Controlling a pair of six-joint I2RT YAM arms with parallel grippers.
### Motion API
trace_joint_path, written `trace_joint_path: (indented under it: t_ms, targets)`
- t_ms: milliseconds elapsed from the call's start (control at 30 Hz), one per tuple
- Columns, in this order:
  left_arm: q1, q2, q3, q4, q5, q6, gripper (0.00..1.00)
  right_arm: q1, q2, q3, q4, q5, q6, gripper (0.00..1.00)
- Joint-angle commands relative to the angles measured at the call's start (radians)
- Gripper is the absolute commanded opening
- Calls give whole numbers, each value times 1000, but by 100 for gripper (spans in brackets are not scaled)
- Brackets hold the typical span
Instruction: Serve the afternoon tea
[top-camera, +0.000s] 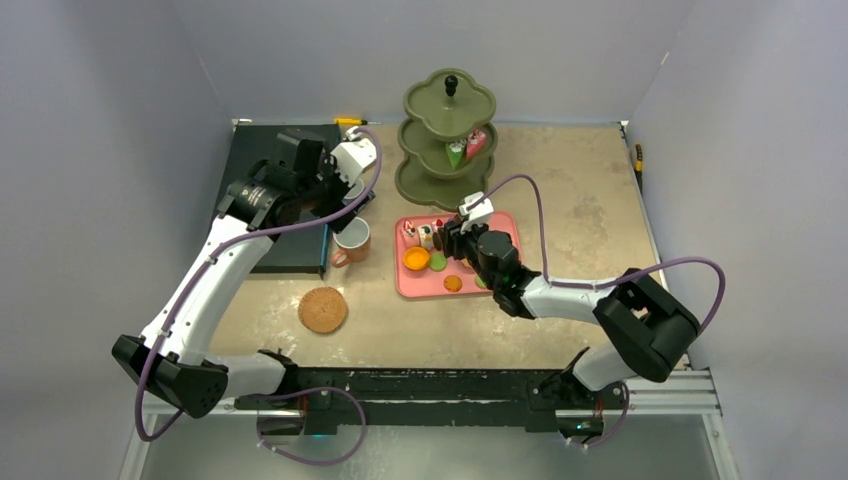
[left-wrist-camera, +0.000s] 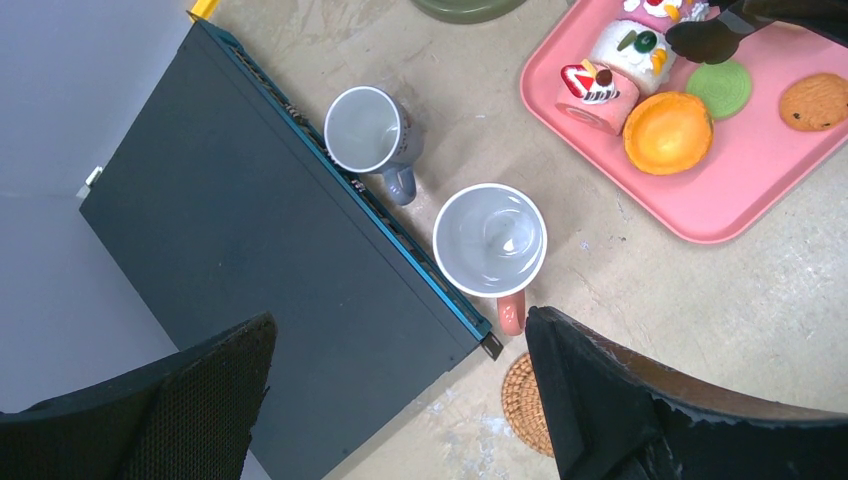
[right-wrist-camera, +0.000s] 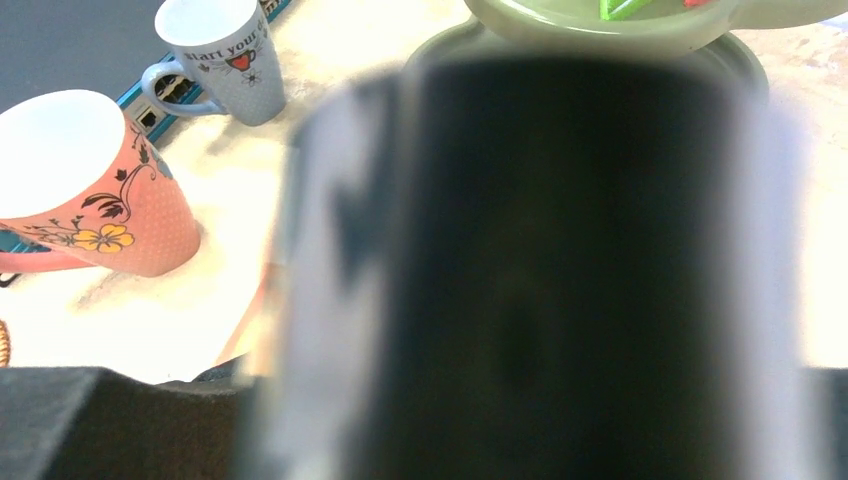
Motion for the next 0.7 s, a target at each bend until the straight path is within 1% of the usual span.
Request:
trace_joint_path:
  t_ms: [0,167,400,667]
  targets:
    - [6,-28,14,5,-1,6,95,3,-8,36,63,41,-26,50]
    - [6,-28,14,6,-1,8,95,-10,-10,28,65,44,-48,50]
    - [6,-28,15,5,-3,9,95,-24,39,46,87,39,-49,50]
    - [6,-16,25,5,4,8,95,-29,88,86,133,12,-70,53]
